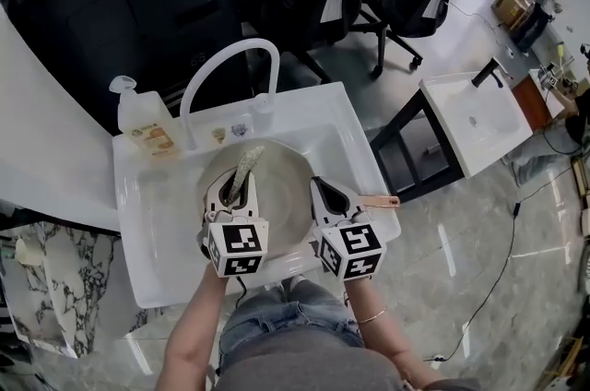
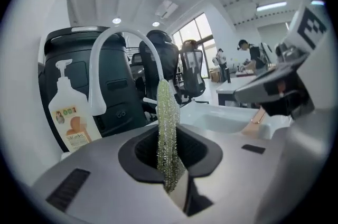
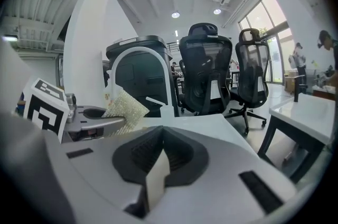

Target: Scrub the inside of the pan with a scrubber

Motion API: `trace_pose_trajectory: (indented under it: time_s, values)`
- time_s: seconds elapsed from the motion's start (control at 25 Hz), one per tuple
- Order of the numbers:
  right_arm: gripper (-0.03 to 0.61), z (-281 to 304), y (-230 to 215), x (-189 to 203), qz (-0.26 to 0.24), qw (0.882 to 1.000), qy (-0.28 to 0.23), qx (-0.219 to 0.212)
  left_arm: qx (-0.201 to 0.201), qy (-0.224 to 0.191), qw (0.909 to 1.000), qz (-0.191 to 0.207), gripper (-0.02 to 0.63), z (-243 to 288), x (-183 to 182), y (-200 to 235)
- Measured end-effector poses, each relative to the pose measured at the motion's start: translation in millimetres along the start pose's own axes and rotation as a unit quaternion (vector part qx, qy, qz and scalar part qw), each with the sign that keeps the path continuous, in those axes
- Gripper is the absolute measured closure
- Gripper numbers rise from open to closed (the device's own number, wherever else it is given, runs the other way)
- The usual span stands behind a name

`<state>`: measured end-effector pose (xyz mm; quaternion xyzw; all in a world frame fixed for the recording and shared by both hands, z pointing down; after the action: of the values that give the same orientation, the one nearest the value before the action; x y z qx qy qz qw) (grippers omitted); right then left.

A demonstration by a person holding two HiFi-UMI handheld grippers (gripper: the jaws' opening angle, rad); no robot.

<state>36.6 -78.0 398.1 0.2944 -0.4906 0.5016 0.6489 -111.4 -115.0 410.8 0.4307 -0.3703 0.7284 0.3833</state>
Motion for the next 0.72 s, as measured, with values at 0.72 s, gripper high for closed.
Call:
trace_pose_trajectory:
  time_s: [0.72]
  values:
    - [0.569, -37.7, 10.0, -6.7, -0.006, 0.996, -0.05, -0.073, 0.0, -0.058, 0.9859, -0.157, 0.549, -67.1, -20.6, -17.1]
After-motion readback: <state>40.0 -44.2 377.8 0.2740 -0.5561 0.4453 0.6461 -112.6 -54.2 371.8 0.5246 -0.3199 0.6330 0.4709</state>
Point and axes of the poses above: the fingertips, and each gripper's own axes: z forward along the fingers, y to its left, x out of its underside, the point moved 3 cm from there along -z, backward along the fingers, and after that the axes turned 1 degree about y, right-handed, at the moved point
